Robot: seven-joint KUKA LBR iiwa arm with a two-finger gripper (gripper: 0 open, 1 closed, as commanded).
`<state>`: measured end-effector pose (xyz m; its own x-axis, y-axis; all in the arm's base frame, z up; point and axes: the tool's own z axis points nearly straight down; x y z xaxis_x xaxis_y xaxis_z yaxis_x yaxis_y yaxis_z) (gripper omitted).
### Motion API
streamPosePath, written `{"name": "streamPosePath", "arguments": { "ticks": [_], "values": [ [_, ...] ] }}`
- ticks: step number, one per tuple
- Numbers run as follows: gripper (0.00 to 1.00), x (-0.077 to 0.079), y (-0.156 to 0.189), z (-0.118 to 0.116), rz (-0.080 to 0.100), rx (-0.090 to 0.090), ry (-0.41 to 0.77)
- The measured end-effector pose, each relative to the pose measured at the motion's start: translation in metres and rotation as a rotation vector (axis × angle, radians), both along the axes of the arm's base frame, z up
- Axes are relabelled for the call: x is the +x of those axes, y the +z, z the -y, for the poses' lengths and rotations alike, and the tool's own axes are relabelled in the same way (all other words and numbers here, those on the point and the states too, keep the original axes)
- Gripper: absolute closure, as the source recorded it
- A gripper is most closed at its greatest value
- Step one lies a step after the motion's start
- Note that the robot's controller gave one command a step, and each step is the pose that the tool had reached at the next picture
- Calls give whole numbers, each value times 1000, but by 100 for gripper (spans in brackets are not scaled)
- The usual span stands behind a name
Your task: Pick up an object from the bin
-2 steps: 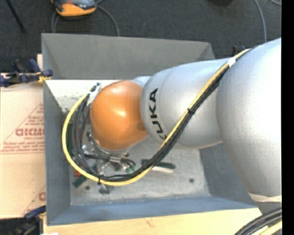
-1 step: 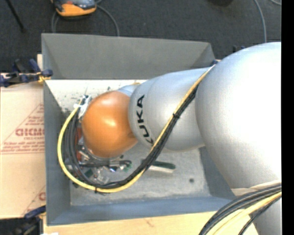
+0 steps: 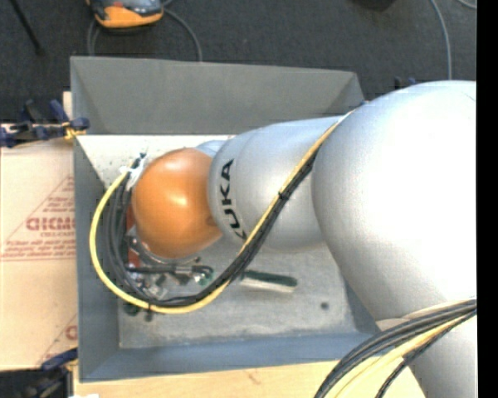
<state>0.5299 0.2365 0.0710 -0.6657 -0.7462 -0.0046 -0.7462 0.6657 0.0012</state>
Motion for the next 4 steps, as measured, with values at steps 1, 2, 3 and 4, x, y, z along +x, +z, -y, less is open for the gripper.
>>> {"name": "streamPosePath", "arguments": {
  "ticks": [1, 2, 3, 4],
  "values": [
    [100, 0, 0, 0, 0, 0, -1],
    [100, -2, 5, 1, -5, -2, -1],
    [100, -3, 27, 2, -10, -7, -2],
    [100, -1, 48, 1, -2, -4, -3]
  ]
}}
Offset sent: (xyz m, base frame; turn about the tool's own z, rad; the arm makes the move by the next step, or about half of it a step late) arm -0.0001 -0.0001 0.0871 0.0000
